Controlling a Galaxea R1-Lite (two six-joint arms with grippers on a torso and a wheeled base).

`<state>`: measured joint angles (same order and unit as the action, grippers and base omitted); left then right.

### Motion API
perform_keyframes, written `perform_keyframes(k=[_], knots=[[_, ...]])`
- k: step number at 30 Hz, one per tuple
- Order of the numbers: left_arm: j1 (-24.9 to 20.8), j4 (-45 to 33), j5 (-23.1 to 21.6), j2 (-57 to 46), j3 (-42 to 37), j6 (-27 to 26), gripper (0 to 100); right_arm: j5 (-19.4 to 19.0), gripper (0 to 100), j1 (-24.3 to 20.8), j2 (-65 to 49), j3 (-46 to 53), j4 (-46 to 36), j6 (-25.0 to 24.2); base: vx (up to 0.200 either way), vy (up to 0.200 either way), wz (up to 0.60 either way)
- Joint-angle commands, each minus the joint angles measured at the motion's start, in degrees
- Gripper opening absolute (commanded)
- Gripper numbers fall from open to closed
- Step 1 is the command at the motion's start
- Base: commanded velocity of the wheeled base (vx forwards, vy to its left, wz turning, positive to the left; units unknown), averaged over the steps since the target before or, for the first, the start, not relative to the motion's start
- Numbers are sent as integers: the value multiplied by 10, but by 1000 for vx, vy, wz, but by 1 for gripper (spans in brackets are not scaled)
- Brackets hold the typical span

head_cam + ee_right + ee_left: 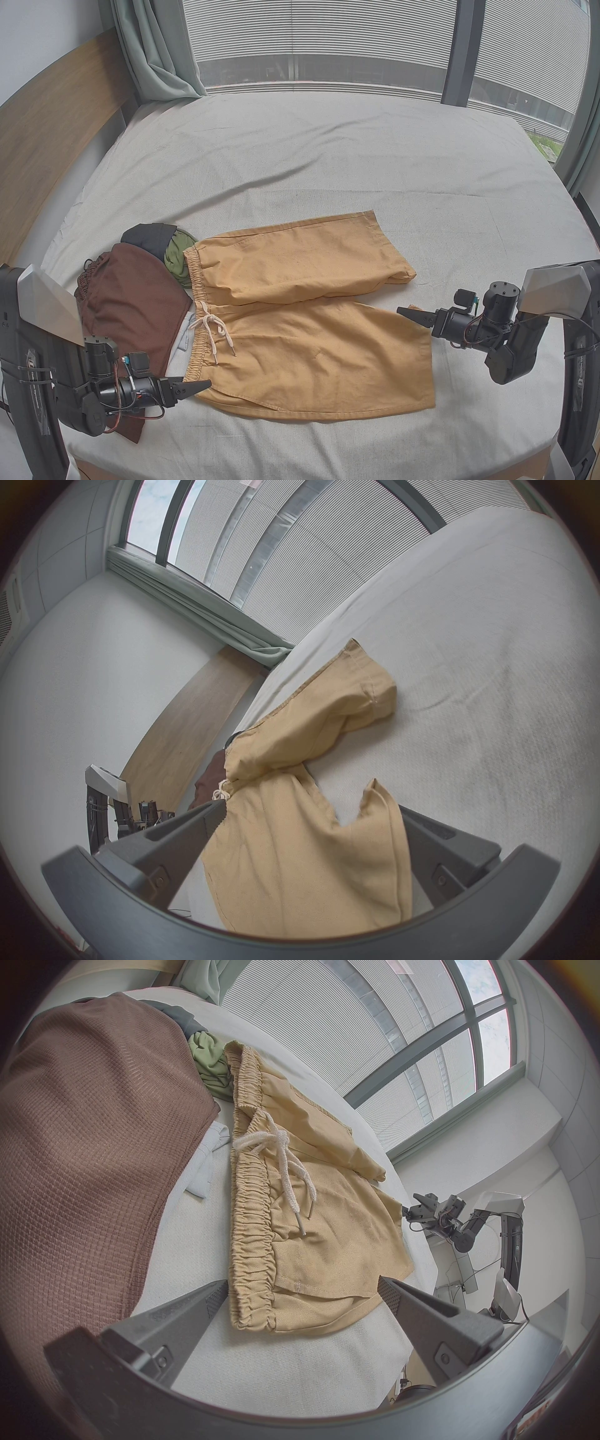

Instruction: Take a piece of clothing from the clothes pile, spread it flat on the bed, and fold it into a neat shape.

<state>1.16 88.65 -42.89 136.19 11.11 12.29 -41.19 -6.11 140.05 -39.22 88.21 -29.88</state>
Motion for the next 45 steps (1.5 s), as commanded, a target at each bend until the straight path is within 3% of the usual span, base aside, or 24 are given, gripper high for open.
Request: perform_keyframes(k=[1, 35, 45], knots=[[-1, 0, 0, 1, 1, 1, 100, 0, 100, -4, -4, -17, 1, -7, 0, 0, 0], [-6, 0, -2, -1, -1, -2, 100, 7, 100, 34, 22, -11, 1, 16, 0, 0, 0], [-8, 0, -2, 0, 1, -3, 100, 6, 100, 20, 25, 0, 0, 12, 0, 0, 0]])
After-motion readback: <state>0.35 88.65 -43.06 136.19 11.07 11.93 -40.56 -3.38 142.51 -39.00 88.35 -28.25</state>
